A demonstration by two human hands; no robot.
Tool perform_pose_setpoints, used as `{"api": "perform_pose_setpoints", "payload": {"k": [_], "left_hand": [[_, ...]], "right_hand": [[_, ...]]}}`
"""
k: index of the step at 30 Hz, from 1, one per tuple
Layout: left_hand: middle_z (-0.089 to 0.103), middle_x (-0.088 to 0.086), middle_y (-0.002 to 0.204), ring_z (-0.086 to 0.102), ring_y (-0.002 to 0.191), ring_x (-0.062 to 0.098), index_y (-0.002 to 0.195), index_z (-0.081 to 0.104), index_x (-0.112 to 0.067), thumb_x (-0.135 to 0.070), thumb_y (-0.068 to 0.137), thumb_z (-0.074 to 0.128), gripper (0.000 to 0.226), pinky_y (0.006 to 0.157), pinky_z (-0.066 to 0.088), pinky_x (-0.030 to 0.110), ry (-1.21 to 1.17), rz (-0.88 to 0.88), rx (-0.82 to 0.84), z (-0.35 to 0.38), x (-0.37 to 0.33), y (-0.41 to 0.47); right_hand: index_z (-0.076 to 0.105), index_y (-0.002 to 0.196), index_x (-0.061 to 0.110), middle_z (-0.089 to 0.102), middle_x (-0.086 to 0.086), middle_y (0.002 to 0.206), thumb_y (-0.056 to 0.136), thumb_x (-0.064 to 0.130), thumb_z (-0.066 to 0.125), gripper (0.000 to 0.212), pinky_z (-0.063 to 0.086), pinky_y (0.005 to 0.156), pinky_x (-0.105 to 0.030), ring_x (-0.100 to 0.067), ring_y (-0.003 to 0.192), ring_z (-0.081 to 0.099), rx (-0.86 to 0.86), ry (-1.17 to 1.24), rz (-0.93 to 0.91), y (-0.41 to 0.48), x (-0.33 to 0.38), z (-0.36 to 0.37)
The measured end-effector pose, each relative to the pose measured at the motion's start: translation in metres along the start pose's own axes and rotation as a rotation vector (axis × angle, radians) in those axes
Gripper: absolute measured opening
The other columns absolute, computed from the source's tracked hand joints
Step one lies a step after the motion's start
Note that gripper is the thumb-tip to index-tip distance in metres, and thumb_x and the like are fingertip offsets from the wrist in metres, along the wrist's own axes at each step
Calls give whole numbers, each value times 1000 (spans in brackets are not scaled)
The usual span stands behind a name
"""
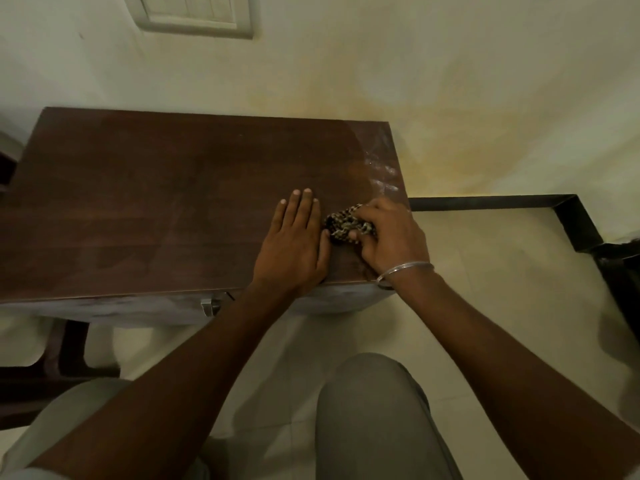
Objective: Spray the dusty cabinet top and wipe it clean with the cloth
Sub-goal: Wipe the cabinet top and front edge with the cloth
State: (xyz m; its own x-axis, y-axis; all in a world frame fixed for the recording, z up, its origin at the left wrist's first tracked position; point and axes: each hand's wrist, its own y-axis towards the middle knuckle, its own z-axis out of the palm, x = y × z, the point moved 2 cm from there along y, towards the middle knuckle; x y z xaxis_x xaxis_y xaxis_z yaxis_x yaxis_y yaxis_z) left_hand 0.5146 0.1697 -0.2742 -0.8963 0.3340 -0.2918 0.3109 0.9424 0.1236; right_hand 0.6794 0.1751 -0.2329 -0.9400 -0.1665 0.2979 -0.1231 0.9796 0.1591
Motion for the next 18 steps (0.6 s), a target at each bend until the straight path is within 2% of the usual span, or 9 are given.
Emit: {"api": "perform_pose_setpoints", "payload": {"k": [6,13,18], "left_hand": [[27,20,161,18,153,31,152,33,2,-40,102,15,67,125,14,48,24,23,-9,5,-9,-5],[30,22,160,22,152,31,153,27,4,-39,102,15,68,125,15,47,-15,84,-9,3,-17,-9],[32,21,159,23,152,30,152,30,5,-41,102,13,70,126,15,44,-83,109,10,8,-37,-12]], "right_hand": [[70,109,22,63,-2,109,80,21,68,28,52,81,-40,-26,103,55,-2,5,56,20,4,-1],[66,113,29,57,4,107,81,20,69,33,43,68,-25,-20,100,52,21,6,35,-30,2,2],[68,108,27,59,3,107,80,21,66,28,42,66,-25,-20,100,54,33,12,52,-25,4,-2]]}}
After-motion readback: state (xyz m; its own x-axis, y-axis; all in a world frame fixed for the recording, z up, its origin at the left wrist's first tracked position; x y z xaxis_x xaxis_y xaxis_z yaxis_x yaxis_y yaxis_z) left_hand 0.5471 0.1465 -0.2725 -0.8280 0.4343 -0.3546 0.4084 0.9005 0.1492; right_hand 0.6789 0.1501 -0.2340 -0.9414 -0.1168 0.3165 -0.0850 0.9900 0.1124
